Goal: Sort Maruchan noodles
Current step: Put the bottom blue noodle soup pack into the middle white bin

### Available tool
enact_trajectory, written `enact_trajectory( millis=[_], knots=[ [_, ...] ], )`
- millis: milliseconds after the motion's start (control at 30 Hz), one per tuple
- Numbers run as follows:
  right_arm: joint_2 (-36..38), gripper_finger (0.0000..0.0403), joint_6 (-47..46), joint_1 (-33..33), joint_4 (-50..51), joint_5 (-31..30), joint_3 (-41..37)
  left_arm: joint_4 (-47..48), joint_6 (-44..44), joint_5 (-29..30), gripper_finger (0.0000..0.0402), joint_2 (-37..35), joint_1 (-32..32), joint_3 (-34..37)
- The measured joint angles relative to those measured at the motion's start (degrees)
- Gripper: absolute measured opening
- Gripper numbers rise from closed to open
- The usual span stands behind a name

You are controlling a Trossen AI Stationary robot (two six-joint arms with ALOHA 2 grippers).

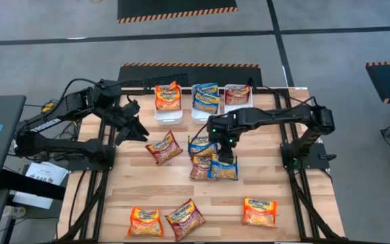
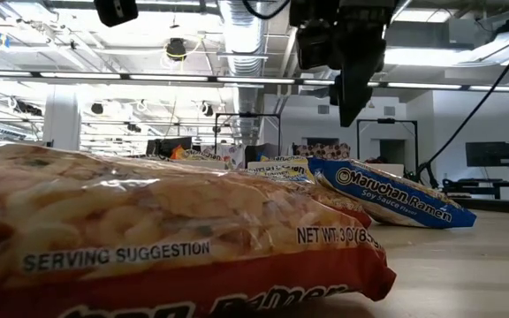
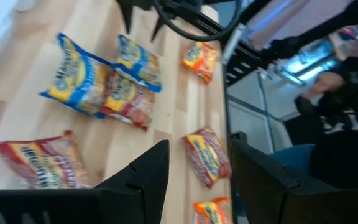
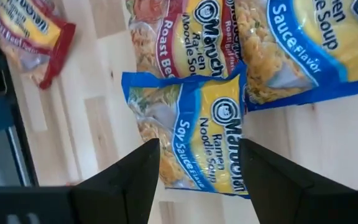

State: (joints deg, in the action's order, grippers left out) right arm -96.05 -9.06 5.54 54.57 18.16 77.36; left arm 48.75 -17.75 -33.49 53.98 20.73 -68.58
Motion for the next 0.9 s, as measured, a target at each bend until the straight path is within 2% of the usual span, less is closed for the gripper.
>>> enact_trajectory(
  millis=[200, 400, 500, 600, 800, 900],
  knots=[
    [0.5, 0.0244, 9.4, 5.7, 2.1, 7.2, 0.0, 0.3, -0.5, 5.6, 0.0156, 0.0, -0.3, 0.0],
    [0.5, 0.0244, 20.4, 12.3, 4.7, 10.9, -0.8, 0.3, -0.9, 10.7, 0.0156, 0.0, -0.3, 0.0],
    [0.5, 0.0244, 22.2, 15.7, 3.1, 15.9, -4.0, 0.3, -0.9, 12.9, 0.0156, 0.0, -0.3, 0.0],
    [0.5, 0.0244, 23.6, 18.0, 1.8, 16.9, -7.2, 0.3, -1.8, 14.8, 0.0156, 0.0, -0.3, 0.0],
    [0.5, 0.0244, 27.3, 18.9, -2.1, 22.4, -10.9, 0.3, -2.5, 16.3, 0.0156, 0.0, -0.3, 0.0],
    [0.4, 0.0244, 27.6, 18.9, -4.3, 22.7, -12.6, 0.3, -2.5, 16.3, 0.0156, 0.0, -0.3, 0.0]
  ],
)
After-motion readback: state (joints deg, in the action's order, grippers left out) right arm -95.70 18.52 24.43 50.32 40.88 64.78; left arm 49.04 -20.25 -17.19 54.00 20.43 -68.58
